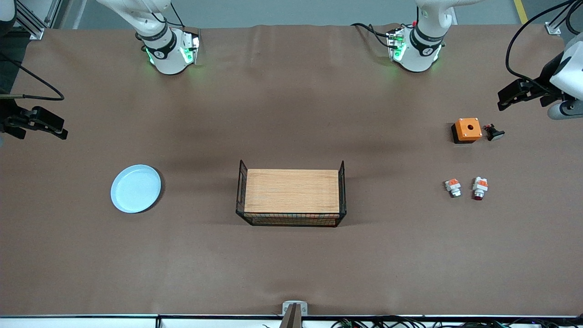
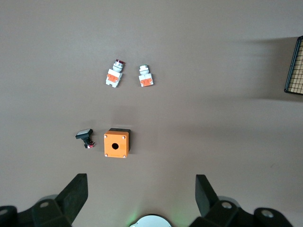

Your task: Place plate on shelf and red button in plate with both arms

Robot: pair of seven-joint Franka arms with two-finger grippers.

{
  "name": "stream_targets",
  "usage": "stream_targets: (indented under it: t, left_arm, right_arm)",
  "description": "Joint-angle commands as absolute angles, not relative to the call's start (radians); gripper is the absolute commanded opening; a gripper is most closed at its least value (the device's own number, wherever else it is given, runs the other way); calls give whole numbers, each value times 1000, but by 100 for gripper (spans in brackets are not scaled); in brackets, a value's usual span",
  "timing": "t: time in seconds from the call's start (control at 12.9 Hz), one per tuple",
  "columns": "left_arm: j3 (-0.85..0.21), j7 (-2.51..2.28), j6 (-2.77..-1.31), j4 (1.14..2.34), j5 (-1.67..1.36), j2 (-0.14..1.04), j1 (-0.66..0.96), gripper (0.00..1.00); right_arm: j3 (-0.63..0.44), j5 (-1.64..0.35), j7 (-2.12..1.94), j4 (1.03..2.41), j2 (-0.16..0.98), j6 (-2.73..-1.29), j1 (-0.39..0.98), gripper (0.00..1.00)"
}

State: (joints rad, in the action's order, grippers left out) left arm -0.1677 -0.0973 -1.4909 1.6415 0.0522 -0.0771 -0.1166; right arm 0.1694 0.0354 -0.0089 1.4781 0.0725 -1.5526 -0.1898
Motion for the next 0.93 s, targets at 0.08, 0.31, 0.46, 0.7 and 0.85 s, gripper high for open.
stream_targets:
  t: [0.08,0.31,0.46,0.7,0.85]
  left_arm:
    - [-164,-78,-1457,1620,34,-77,-118,100]
    - [-156,-84,-1460,1597,35,-51,-126,100]
    - [-152,-95,-1466,1574,43,15,-129,100]
    - [-153,-80,-1615,1621,45,84,-221,100]
    - [-152,-78,-1713,1676,49,126,-236,100]
  right_arm:
    - [173,52,-1,1470,69,-1542,-198,100]
    - [173,49,8,1462,69,-1542,-198,100]
    - [172,35,9,1463,71,-1539,-202,100]
    - [170,43,6,1465,75,-1539,-203,100]
    - [170,48,-3,1471,78,-1537,-201,100]
